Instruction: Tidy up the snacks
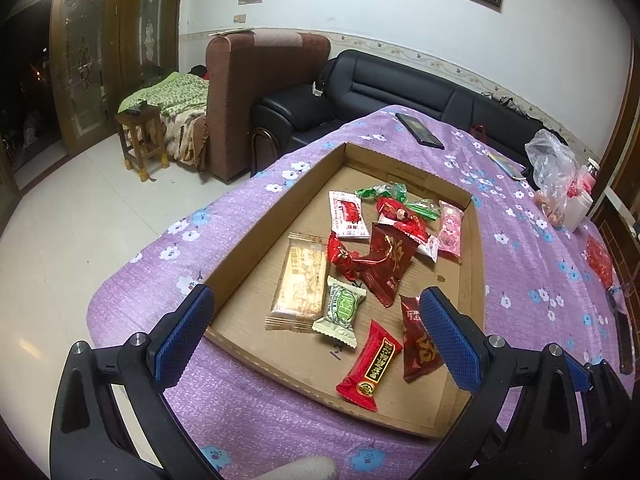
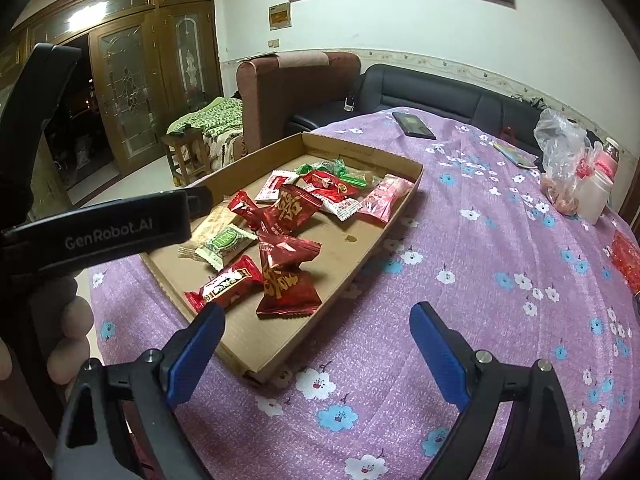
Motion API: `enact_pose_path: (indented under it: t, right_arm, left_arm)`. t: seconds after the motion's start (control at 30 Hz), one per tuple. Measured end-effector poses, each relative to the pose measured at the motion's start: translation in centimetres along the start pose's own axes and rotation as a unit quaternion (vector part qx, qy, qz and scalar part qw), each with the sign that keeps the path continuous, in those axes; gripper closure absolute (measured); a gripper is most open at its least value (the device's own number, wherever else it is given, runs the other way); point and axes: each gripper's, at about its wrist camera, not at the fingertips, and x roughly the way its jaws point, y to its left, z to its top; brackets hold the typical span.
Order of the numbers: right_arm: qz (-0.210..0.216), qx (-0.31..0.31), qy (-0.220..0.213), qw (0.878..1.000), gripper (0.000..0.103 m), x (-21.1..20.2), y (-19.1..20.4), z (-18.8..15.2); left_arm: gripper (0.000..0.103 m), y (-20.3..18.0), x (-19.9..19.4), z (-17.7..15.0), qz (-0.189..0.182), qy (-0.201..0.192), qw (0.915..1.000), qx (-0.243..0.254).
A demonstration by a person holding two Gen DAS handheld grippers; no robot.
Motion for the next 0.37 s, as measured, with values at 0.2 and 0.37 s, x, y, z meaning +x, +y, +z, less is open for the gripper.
enact_pose_path:
  t: [0.2, 0.37]
  right_arm:
    - [0.005, -0.004, 0.003, 1.0, 0.008, 0.06, 0.23, -0.18]
    - [0.017, -0.004, 0.005, 1.0, 0.008, -0.05, 0.18, -0.4]
  left_arm:
    - [0.0, 0.29, -0.09, 0.01, 0.0, 0.0, 1.0, -0.006]
    - [0.0, 0.16, -0.51, -0.03, -0.007, 0.007, 0.9999, -0.006]
